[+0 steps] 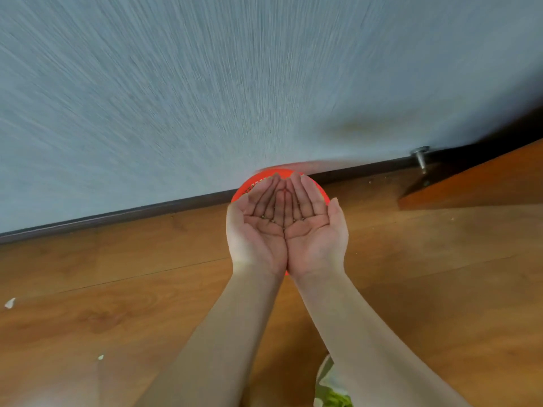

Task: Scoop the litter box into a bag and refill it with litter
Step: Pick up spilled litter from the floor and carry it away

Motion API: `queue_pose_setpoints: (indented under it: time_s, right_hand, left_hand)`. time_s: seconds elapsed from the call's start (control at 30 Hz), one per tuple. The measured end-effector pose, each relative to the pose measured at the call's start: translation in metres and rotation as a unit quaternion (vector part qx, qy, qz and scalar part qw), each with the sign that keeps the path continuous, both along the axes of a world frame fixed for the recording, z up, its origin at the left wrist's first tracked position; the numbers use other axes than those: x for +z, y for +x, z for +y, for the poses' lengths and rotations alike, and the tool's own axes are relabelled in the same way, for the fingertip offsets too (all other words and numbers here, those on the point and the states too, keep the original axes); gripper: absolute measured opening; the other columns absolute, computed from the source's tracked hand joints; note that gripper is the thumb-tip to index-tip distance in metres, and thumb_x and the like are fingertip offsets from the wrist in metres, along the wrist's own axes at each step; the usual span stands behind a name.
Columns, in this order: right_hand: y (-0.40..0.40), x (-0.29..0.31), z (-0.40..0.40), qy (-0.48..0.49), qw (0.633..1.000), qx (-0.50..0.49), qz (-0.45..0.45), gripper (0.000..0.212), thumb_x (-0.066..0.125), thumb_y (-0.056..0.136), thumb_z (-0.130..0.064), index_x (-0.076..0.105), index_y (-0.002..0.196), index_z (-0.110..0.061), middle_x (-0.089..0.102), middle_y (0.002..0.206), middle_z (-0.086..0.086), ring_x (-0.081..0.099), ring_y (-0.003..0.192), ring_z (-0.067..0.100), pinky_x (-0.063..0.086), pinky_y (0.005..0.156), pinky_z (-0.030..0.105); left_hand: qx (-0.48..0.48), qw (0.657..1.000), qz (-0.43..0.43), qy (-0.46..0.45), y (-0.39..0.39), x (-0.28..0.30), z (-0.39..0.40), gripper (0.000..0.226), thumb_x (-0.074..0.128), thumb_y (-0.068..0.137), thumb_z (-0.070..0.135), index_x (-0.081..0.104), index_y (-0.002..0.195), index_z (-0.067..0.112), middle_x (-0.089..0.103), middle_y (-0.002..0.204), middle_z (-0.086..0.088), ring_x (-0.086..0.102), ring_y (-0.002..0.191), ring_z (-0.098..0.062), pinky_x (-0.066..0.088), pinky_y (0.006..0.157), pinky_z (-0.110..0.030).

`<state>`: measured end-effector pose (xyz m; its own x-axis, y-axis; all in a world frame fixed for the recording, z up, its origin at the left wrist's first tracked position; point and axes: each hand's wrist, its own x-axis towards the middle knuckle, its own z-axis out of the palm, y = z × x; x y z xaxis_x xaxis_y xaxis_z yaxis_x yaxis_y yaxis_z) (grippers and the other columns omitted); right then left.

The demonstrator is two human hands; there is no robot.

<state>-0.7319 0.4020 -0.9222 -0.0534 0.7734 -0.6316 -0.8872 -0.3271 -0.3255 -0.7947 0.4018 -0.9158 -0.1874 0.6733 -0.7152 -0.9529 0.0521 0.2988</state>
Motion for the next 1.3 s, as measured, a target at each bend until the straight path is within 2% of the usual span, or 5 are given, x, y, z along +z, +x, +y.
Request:
queue_pose_setpoints:
  time_s: [0.27,0.53,1.0,1.13,1.3]
  right_hand:
    - [-0.011,-0.071,0.019,-0.026,1.000,-0.009,0.010,0.064,0.023,0.103,-0.035,0.076,0.093,-0.001,0.069,0.113,0.016,0.069,0.101,0.024,0.049,0.095,0.034]
    - [-0.013,-0.091,0.039,-0.055,0.998,-0.037,0.005,0.057,0.022,0.104,-0.034,0.067,0.099,0.001,0.073,0.101,0.015,0.067,0.102,0.027,0.049,0.095,0.035]
    - [-0.002,-0.093,0.036,-0.059,0.995,-0.077,0.031,0.056,0.021,0.104,-0.032,0.065,0.105,0.003,0.071,0.106,0.017,0.067,0.103,0.027,0.049,0.097,0.035]
    - [-0.004,-0.101,0.039,-0.035,0.997,-0.063,0.033,0.055,0.022,0.104,-0.030,0.065,0.106,0.003,0.071,0.106,0.017,0.066,0.104,0.027,0.050,0.094,0.033]
    - [-0.003,-0.107,0.038,-0.022,0.999,-0.049,0.006,0.056,0.023,0.105,-0.032,0.062,0.114,0.005,0.067,0.116,0.019,0.063,0.111,0.027,0.046,0.102,0.034]
  left_hand:
    - [-0.010,1.000,-0.013,0.004,-0.013,-0.070,0.014,0.043,0.039,0.097,0.026,0.067,0.103,-0.006,0.069,0.114,-0.021,0.066,0.110,-0.031,0.049,0.100,-0.034]
    - [-0.015,1.000,-0.013,-0.009,-0.012,-0.091,0.035,0.040,0.039,0.096,0.023,0.066,0.099,-0.006,0.069,0.113,-0.022,0.070,0.097,-0.029,0.056,0.085,-0.029]
    - [-0.073,0.996,0.044,0.029,-0.001,-0.098,0.035,0.044,0.035,0.098,0.024,0.063,0.108,-0.009,0.066,0.117,-0.024,0.068,0.105,-0.028,0.053,0.092,-0.028]
    - [-0.072,0.995,0.057,0.048,-0.003,-0.105,0.038,0.045,0.035,0.097,0.024,0.062,0.112,-0.009,0.065,0.121,-0.024,0.063,0.115,-0.029,0.046,0.104,-0.032]
    - [-0.086,0.992,0.070,0.058,-0.002,-0.115,0.038,0.047,0.034,0.100,0.026,0.061,0.114,-0.009,0.064,0.121,-0.024,0.063,0.114,-0.028,0.045,0.105,-0.032]
